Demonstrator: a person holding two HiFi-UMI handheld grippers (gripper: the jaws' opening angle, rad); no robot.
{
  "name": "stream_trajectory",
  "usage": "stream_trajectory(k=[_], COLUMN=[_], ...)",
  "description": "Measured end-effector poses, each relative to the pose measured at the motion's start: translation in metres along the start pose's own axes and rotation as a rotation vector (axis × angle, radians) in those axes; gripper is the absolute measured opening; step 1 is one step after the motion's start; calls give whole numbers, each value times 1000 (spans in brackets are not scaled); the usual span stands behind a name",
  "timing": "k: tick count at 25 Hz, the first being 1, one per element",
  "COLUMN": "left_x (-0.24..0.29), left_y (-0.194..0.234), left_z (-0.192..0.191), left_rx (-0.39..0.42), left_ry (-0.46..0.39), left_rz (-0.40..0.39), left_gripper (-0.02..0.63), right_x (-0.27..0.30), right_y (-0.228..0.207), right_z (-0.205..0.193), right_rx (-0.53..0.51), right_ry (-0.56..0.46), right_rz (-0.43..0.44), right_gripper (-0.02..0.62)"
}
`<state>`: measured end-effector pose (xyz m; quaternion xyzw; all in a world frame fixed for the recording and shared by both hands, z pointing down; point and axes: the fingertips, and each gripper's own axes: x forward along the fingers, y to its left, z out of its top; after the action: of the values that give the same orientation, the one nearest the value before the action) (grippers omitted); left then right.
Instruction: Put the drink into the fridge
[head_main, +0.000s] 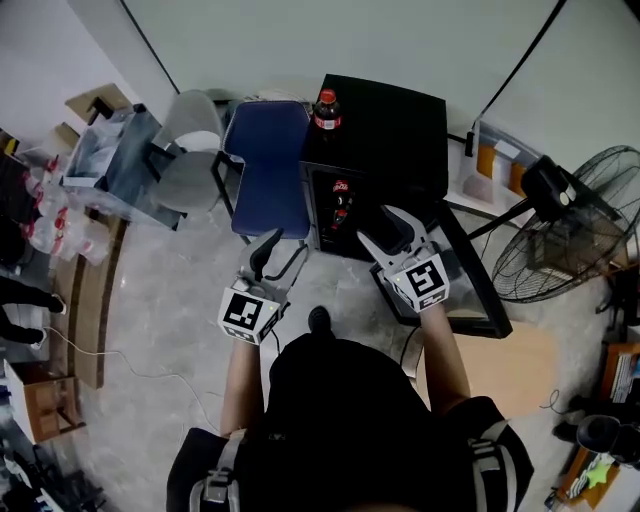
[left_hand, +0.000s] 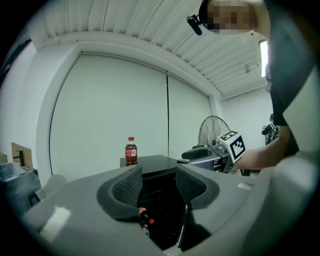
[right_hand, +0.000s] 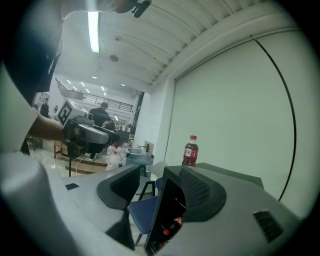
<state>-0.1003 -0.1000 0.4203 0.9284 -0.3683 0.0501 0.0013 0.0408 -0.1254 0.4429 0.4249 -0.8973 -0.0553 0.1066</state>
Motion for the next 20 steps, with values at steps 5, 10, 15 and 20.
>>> stream_trajectory(k=[5,10,15,20], left_x=[3,7,9,10], left_y=[28,47,59,65], left_z=[2,2,-4,-5], left_rx=[10,15,9,3], left_ry=[-21,-38,-29,-31], left_rz=[-23,-43,-56,-64], left_gripper=[206,201,193,190], right_x=[19,34,49,58], right_y=[-6,-16,-26,-39], right_z=[2,8,20,33], right_rx=[1,-3,-17,-12], right_ry=[6,-6,-6,-22], right_rz=[-51,-100,-120,-149], right_gripper=[258,252,252,242])
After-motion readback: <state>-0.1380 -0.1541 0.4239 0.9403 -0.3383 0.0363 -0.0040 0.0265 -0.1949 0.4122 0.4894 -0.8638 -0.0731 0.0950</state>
